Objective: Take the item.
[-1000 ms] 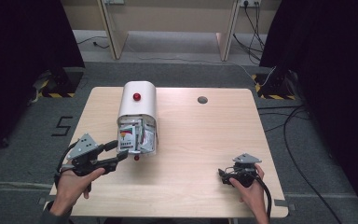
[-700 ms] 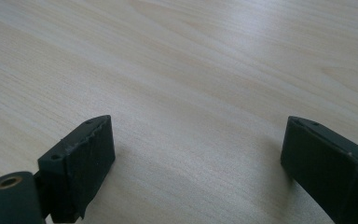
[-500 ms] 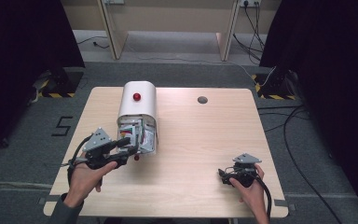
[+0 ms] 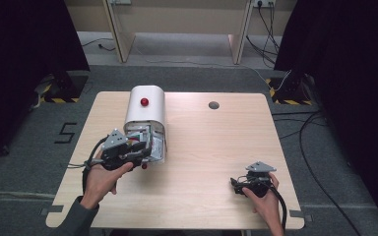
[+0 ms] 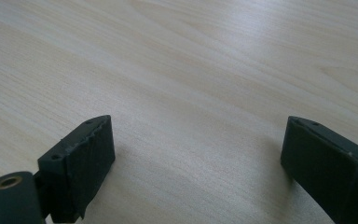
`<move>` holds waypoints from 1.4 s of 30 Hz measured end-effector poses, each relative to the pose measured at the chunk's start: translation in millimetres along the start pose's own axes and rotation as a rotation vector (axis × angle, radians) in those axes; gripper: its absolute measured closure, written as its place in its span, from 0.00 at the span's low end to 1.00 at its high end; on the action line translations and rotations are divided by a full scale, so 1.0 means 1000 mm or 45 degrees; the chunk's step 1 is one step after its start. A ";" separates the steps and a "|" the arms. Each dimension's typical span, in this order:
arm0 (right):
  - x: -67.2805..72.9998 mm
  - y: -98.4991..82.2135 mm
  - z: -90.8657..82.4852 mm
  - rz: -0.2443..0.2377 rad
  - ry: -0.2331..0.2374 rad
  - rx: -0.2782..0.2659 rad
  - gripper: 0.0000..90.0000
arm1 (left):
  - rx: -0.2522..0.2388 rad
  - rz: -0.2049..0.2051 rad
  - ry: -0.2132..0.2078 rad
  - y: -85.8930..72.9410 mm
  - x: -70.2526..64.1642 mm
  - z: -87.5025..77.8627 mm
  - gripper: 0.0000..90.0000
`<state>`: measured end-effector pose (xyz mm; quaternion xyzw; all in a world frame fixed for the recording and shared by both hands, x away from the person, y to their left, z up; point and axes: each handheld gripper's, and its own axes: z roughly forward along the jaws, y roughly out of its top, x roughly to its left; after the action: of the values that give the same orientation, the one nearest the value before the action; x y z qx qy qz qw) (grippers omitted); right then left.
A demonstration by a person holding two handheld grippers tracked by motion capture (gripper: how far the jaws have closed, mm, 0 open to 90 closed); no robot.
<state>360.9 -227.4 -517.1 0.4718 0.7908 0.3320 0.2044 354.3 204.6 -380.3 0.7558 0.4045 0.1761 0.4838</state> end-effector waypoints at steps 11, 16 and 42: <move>0.000 0.000 0.000 0.000 0.000 0.000 0.12 | 0.053 0.029 0.013 0.001 -0.005 0.018 0.78; 0.000 0.000 0.000 0.000 0.000 0.000 0.12 | 0.062 0.041 0.018 0.002 -0.005 0.022 0.85; 0.000 0.000 0.000 0.000 0.000 0.000 0.12 | -0.074 0.052 -0.035 0.012 0.003 -0.023 0.99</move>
<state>360.9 -227.4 -517.1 0.4719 0.7907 0.3321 0.2045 346.3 218.6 -359.7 0.7519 0.3770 0.1872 0.5074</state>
